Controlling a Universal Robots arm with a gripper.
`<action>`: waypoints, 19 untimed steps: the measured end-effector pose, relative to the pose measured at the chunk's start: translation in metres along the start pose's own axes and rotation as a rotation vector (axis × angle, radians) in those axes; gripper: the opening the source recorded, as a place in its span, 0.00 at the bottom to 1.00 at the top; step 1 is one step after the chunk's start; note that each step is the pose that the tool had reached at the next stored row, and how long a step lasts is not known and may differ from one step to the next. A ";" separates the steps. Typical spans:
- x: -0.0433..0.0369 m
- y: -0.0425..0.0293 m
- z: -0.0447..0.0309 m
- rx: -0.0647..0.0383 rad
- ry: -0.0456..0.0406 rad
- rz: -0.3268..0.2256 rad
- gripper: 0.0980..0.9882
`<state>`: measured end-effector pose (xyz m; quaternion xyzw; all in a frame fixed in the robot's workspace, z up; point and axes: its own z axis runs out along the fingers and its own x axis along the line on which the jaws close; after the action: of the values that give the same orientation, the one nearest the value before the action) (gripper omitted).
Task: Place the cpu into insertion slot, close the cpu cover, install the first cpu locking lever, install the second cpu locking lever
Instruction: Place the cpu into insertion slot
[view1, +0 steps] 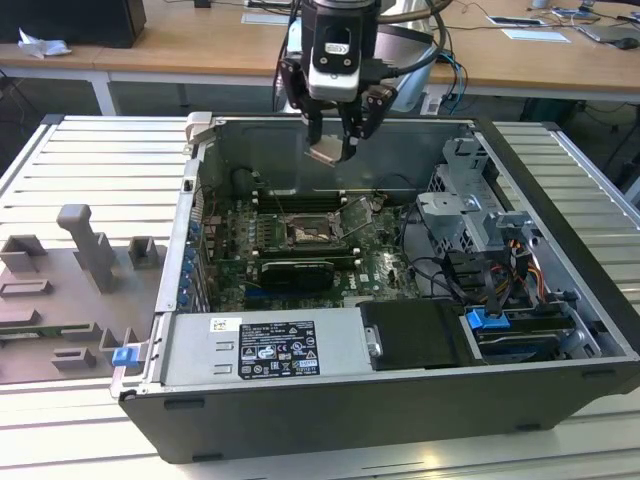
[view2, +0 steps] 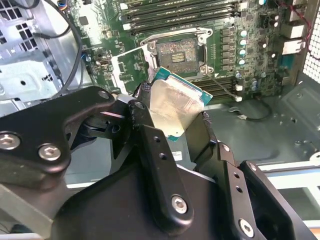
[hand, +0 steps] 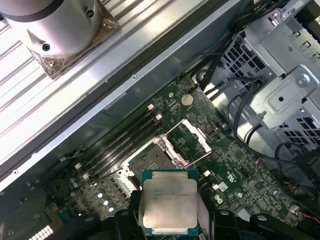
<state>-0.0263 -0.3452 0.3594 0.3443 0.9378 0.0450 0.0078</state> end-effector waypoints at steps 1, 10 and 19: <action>0.0000 -0.0001 0.0007 0.000 -0.0018 0.020 0.48; 0.0010 0.0003 0.0095 -0.002 -0.0092 0.103 0.48; 0.0013 0.0000 0.0172 -0.002 -0.0135 0.149 0.48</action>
<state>-0.0265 -0.3430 0.3423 0.4136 0.9093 0.0443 0.0112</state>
